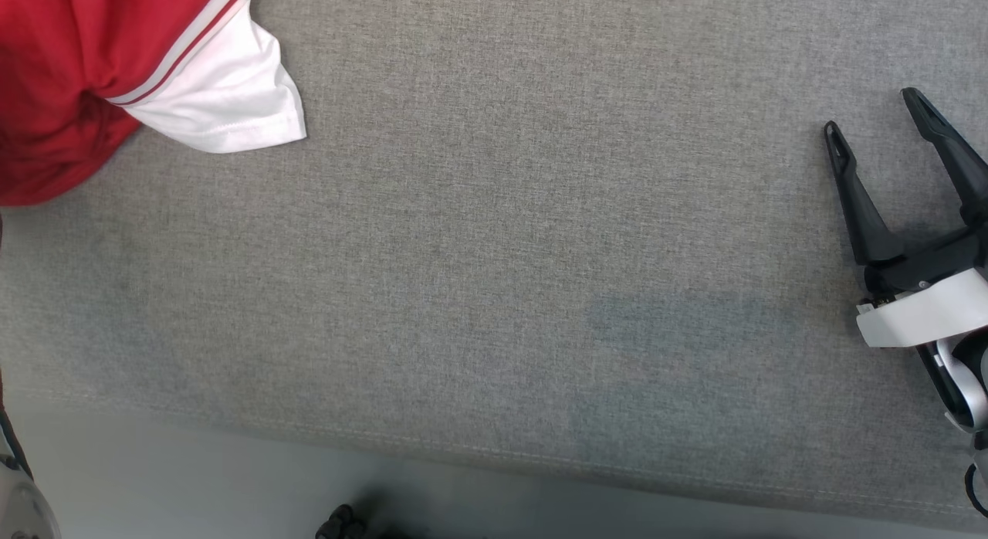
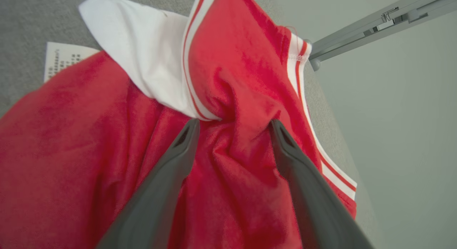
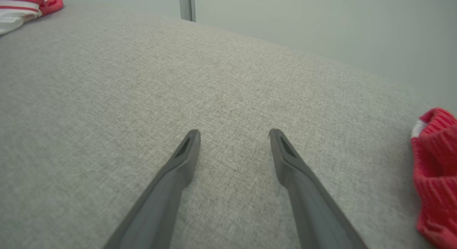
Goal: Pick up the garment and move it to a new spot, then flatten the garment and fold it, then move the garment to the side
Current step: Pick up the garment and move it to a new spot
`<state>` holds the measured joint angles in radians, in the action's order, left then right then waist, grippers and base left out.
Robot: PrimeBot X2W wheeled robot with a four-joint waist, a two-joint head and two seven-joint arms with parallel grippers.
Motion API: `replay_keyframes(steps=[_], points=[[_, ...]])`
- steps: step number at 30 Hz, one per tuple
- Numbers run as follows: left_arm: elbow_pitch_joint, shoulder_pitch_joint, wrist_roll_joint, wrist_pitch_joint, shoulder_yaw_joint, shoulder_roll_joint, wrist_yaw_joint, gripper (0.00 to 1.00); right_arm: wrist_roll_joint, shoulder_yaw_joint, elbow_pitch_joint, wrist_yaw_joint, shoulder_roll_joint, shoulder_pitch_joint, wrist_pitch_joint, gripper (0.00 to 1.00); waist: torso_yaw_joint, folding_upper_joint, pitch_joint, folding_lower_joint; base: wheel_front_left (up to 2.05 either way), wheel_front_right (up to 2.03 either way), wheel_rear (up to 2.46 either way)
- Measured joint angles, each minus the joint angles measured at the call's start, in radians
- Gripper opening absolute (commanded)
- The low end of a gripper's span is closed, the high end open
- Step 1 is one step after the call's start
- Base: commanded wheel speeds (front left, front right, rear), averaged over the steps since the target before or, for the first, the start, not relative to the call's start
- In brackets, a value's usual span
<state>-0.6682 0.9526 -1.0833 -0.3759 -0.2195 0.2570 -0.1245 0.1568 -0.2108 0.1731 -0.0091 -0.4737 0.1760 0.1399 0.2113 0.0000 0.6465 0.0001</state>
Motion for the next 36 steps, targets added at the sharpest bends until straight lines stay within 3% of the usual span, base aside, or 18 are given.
replay_keyframes(steps=[1,2,3,4,8,11,12,13,18,21,23,29,33,34,36], points=[[-0.007,0.003,0.0,0.0,0.001,-0.002,0.0,1.0,0.0,0.0,0.0,0.0,0.0,0.0,0.0,1.0,-0.001,0.0,0.0,0.0,0.0,0.0,0.0],[-0.018,0.007,0.0,0.0,0.001,-0.007,0.0,0.49,0.0,0.0,0.0,0.0,0.0,0.0,0.0,1.0,-0.002,0.0,0.0,0.0,0.0,0.0,0.0],[-0.028,0.012,0.0,0.0,0.002,-0.012,0.0,0.33,0.0,0.0,0.0,0.0,0.001,0.0,0.0,1.0,-0.003,0.0,0.0,0.0,0.0,0.0,0.0],[-0.035,0.015,0.0,0.0,0.003,-0.018,0.0,0.0,0.0,0.001,0.0,0.0,0.001,0.0,0.0,1.0,-0.004,0.0,-0.001,0.0,0.0,0.0,0.0],[-0.04,0.033,0.0,0.011,0.028,-0.042,0.013,0.0,0.001,0.004,-0.012,-0.001,0.001,0.0,0.0,1.0,-0.004,0.0,-0.01,0.0,0.0,0.0,0.0],[-0.01,0.06,-0.006,0.021,0.061,-0.083,0.084,0.0,0.002,0.005,-0.028,-0.002,0.007,-0.001,0.004,1.0,-0.001,0.0,-0.023,0.0,0.0,0.0,0.0],[0.016,0.07,-0.004,0.031,0.099,-0.119,0.135,0.0,0.005,0.003,-0.042,-0.003,0.017,-0.002,0.011,1.0,0.002,0.0,-0.036,0.0,0.0,0.0,0.0],[0.016,0.07,-0.004,0.031,0.099,-0.119,0.135,0.0,0.005,0.003,-0.042,-0.003,0.017,-0.002,0.011,1.0,0.002,0.0,-0.036,0.0,0.0,0.0,0.0],[0.074,0.054,0.046,0.049,0.242,-0.249,0.267,0.0,0.021,-0.013,-0.091,-0.01,0.051,-0.01,0.041,1.0,0.012,0.0001,-0.079,0.0,0.0,0.0,0.0],[0.108,-0.002,0.067,0.06,0.355,-0.332,0.267,0.0,0.03,-0.026,-0.115,-0.01,0.076,-0.026,0.053,1.0,0.017,0.0,-0.112,-0.0001,0.0,0.0,0.0],[0.128,-0.058,0.092,0.06,0.439,-0.331,0.267,0.0,0.032,-0.036,-0.132,-0.01,0.09,-0.03,0.058,1.0,0.019,0.0001,-0.137,-0.0001,0.0,0.0,0.0],[0.183,-0.238,0.11,0.096,0.648,-0.247,0.264,0.0,0.042,-0.066,-0.177,-0.01,0.145,-0.035,0.08,1.0,0.013,0.0,-0.215,-0.0001,0.0,0.0,0.0],[0.287,-0.35,-0.035,0.106,0.817,-0.231,0.264,0.0,0.056,-0.092,-0.217,-0.009,0.18,-0.054,0.089,1.0,-0.011,0.0,-0.266,-0.0001,0.0,0.0,0.0],[0.347,-0.394,-0.094,0.113,0.897,-0.229,0.263,0.0,0.065,-0.099,-0.24,-0.009,0.191,-0.072,0.089,1.0,-0.03,0.0,-0.288,-0.0001,0.0,0.0,0.0],[0.404,-0.433,-0.114,0.114,0.981,-0.227,0.258,0.0,0.072,-0.109,-0.266,-0.008,0.2,-0.092,0.09,1.0,-0.053,0.0,-0.311,0.0,0.0,0.0,0.0]])
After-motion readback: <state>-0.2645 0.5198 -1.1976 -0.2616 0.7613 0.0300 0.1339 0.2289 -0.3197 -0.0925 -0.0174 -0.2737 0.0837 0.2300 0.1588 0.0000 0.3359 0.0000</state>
